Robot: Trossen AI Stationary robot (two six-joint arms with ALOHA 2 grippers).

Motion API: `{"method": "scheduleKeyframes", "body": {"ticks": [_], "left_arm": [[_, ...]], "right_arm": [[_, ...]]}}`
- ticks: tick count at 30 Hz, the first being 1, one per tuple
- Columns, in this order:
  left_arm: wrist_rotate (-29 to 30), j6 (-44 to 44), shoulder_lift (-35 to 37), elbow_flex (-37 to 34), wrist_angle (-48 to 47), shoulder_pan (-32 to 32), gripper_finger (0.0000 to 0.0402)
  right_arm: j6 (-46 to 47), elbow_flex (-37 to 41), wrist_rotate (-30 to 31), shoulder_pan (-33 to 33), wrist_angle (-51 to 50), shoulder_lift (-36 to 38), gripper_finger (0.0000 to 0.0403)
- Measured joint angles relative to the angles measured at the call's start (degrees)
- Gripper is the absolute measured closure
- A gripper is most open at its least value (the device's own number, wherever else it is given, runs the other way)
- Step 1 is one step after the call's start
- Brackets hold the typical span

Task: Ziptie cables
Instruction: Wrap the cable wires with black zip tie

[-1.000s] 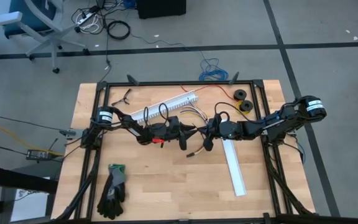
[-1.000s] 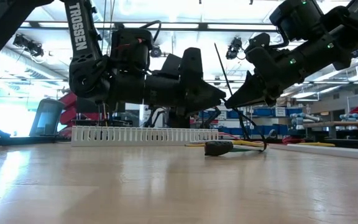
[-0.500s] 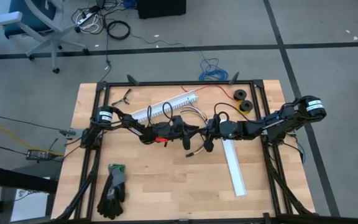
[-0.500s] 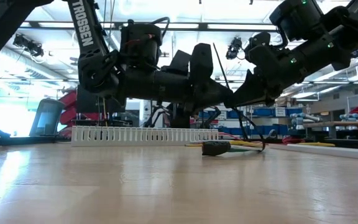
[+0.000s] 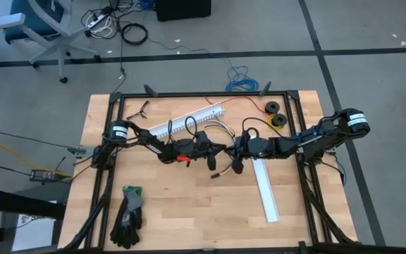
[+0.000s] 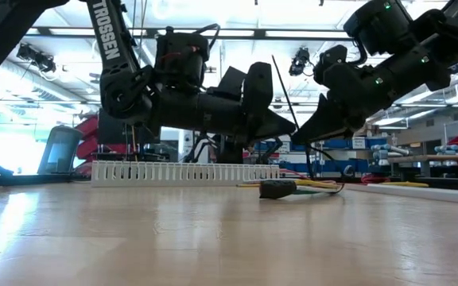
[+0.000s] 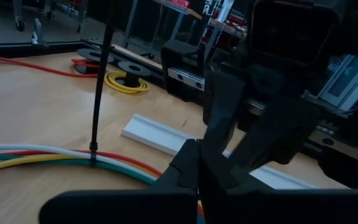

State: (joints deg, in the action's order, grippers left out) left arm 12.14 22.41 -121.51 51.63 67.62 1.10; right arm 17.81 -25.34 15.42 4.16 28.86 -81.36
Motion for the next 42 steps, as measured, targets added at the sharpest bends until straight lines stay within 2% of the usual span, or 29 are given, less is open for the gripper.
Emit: {"method": "scheduleKeyframes", "body": {"ticks": [8, 13, 19, 26, 31, 35, 42], "left_arm": [[0.0, 0.4, 0.0, -0.2, -1.6, 0.0, 0.04], [0.0, 1.8, 0.0, -0.2, -1.4, 0.0, 0.0401], [0.0, 1.8, 0.0, 0.3, -1.0, 0.0, 0.0401], [-0.1, 1.9, -0.1, 0.3, -1.0, 0.9, 0.0401], [-1.0, 2.6, -0.1, 0.3, -1.0, 1.9, 0.0401], [-1.0, 2.6, -0.1, 0.3, -0.9, 2.7, 0.0401], [-0.6, 4.8, -0.1, -0.9, 1.2, 4.5, 0.0401]], "right_arm": [[-1.4, 0.0, -0.7, 0.0, -0.7, 0.0, 0.0301], [-0.9, 0.0, -0.1, -0.1, -3.6, 0.0, 0.0288], [-1.0, 0.0, 0.0, -0.3, -5.8, 0.0, 0.0309], [-1.4, 0.0, -0.2, 0.2, -7.2, 0.1, 0.0391], [0.2, 0.0, 1.1, 1.6, -8.5, 0.1, 0.0383], [2.9, -0.1, 3.2, 2.5, -13.5, 0.1, 0.0396], [8.7, -0.1, 7.7, 5.6, -21.2, 0.1, 0.0394]]}}
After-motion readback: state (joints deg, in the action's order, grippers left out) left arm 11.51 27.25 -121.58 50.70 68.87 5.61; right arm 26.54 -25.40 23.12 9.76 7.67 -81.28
